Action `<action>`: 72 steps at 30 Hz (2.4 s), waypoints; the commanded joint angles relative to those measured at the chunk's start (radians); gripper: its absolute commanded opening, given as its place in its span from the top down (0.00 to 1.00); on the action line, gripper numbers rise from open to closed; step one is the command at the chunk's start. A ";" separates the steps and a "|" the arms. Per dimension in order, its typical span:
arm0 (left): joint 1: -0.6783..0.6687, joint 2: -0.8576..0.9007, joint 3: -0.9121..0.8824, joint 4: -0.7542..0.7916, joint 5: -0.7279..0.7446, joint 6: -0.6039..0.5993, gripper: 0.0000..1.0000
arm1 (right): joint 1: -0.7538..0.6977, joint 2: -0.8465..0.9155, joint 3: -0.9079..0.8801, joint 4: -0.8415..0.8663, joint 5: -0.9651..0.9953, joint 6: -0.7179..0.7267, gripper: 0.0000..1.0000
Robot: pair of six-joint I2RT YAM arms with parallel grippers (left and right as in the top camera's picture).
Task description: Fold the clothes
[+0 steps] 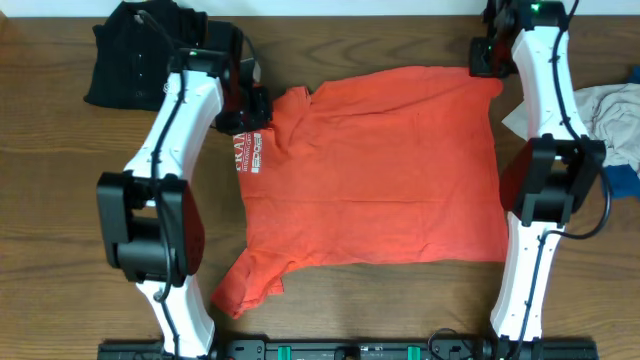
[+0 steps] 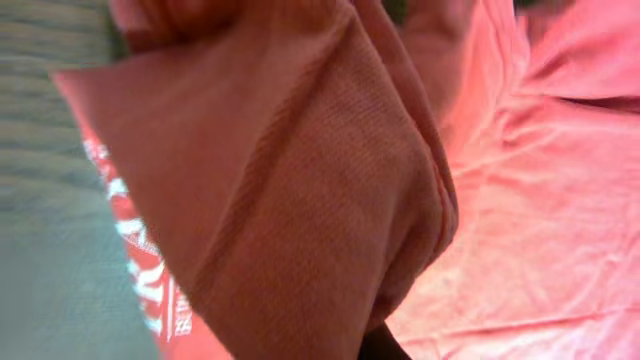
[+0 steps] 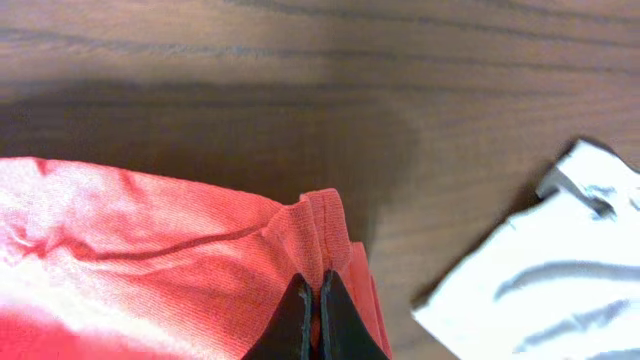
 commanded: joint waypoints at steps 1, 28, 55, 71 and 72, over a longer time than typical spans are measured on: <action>0.019 -0.060 0.001 -0.032 0.008 0.021 0.94 | 0.008 -0.043 0.019 -0.036 0.007 0.021 0.99; 0.036 -0.068 0.000 -0.270 -0.075 0.039 0.93 | 0.008 -0.043 0.019 -0.352 0.006 0.089 0.99; 0.070 -0.068 0.001 -0.296 0.008 0.039 0.09 | 0.013 -0.042 0.019 -0.329 -0.325 0.069 0.16; 0.037 -0.058 0.000 -0.214 -0.053 0.035 0.03 | 0.152 -0.042 0.019 -0.256 -0.333 0.050 0.16; 0.037 -0.051 0.000 -0.203 -0.052 0.035 0.03 | 0.158 -0.042 0.019 -0.253 -0.332 0.050 0.16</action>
